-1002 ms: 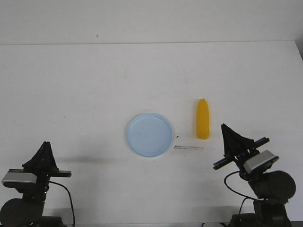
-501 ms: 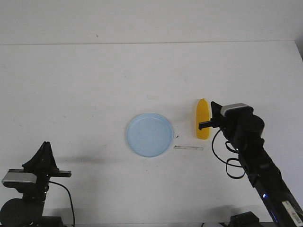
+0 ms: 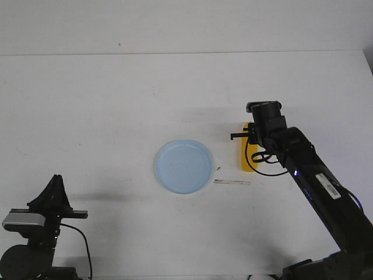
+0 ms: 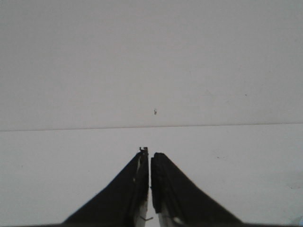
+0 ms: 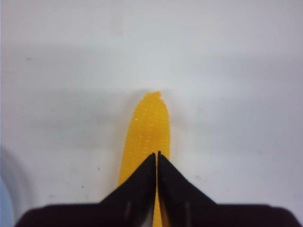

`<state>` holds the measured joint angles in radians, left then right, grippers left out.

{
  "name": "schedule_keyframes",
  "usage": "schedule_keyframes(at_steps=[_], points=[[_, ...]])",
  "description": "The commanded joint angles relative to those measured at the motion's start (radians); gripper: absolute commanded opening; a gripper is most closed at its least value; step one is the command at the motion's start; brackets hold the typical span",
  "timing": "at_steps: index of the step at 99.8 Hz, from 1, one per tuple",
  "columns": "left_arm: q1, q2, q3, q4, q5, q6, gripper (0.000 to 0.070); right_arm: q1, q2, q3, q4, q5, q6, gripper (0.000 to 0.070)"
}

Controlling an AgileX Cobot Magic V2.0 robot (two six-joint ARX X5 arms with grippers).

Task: Place corn on plate with both arms
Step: 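Lower the right gripper over the yellow corn and close on it, then lift the corn with the right gripper and carry it over the plate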

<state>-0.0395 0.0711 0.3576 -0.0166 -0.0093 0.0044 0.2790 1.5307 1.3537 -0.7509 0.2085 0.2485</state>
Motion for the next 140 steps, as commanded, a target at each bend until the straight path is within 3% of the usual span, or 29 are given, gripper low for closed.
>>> schedule_keyframes(at_steps=[1,10,23,28,43,58,117,123,135,140], points=[[0.001,-0.003,0.01,0.011,-0.002,-0.009,0.0002,0.003,0.065,0.068,-0.045,-0.002,0.099,0.0007],[0.001,-0.003,0.01,0.011,-0.002,-0.009,0.0002,0.002,0.116,0.093,-0.062,-0.014,0.157,0.0048],[0.001,-0.003,0.01,0.01,-0.002,-0.009,0.0002,-0.006,0.161,0.093,-0.072,-0.043,0.171,0.0318],[0.001,-0.003,0.01,0.011,-0.002,-0.009,0.0002,-0.006,0.174,0.093,-0.074,-0.058,0.171,0.0354],[0.001,-0.003,0.01,0.01,-0.002,-0.009,0.0002,-0.006,0.194,0.091,-0.074,-0.066,0.174,0.0373],[0.001,-0.003,0.01,0.011,-0.002,-0.009,0.0002,-0.006,0.208,0.091,-0.082,-0.055,0.174,0.0567],[0.001,-0.003,0.01,0.011,-0.002,-0.009,0.0002,-0.006,0.271,0.006,-0.035,-0.059,0.173,0.0558],[0.001,-0.003,0.01,0.011,-0.002,-0.009,0.0002,-0.006,0.272,0.003,-0.035,-0.058,0.173,0.0496],[0.001,-0.003,0.01,0.01,-0.002,-0.009,0.0002,-0.006,0.272,0.003,-0.026,-0.058,0.173,0.0308],[0.001,-0.003,0.01,0.01,-0.002,-0.009,0.0002,-0.008,0.272,0.003,-0.027,-0.058,0.173,0.0268]])
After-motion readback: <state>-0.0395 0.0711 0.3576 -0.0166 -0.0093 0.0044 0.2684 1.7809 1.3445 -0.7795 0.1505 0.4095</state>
